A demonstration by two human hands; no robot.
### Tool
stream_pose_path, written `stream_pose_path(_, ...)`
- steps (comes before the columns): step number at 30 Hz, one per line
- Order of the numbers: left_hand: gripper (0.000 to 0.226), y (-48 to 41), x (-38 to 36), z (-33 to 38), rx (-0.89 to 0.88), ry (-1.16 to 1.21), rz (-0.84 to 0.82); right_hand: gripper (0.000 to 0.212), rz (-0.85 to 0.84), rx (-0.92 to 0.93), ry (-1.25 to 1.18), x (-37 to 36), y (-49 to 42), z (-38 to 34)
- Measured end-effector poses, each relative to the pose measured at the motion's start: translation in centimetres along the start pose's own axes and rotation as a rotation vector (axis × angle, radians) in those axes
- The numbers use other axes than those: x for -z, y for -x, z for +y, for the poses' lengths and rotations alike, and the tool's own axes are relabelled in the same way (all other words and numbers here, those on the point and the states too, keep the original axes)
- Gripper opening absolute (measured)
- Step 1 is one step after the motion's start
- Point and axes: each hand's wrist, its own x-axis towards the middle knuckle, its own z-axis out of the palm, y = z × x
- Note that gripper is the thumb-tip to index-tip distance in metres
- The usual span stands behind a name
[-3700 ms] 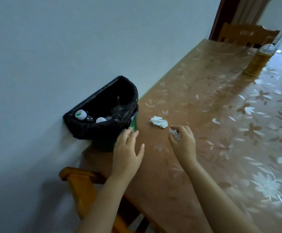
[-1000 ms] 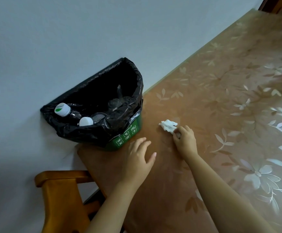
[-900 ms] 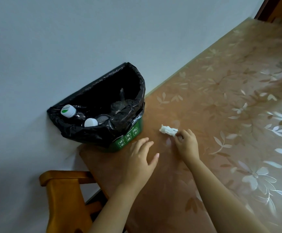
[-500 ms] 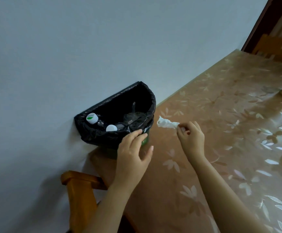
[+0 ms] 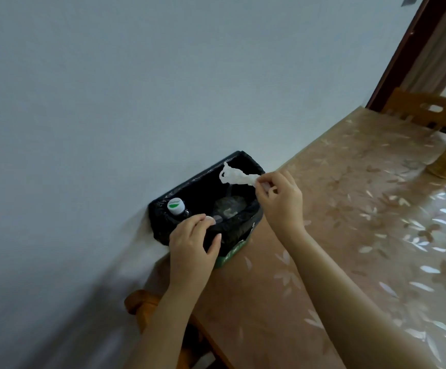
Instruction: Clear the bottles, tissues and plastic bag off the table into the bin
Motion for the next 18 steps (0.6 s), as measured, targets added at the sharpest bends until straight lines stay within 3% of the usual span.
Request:
stream_pose_path(3, 0.026, 0.2, 0.1, -0.6, -0.016, 0.019, -0.011, 0.006, -0.106, -0.001, 0.067, -1.7, 0.6, -0.3)
stream_pose_path(7, 0.025, 0.1, 0.1, -1.0, -0.018, 0.013, -0.02, 0.015, -0.21, 0.002, 0.143, -2.7, 2.2, -0.2)
stream_pose_path(18, 0.021, 0.3, 0.4, -0.8, -0.011, 0.092, -0.013, 0.025, -0.188, 0.075, 0.325, 0.0, 6.7, -0.9)
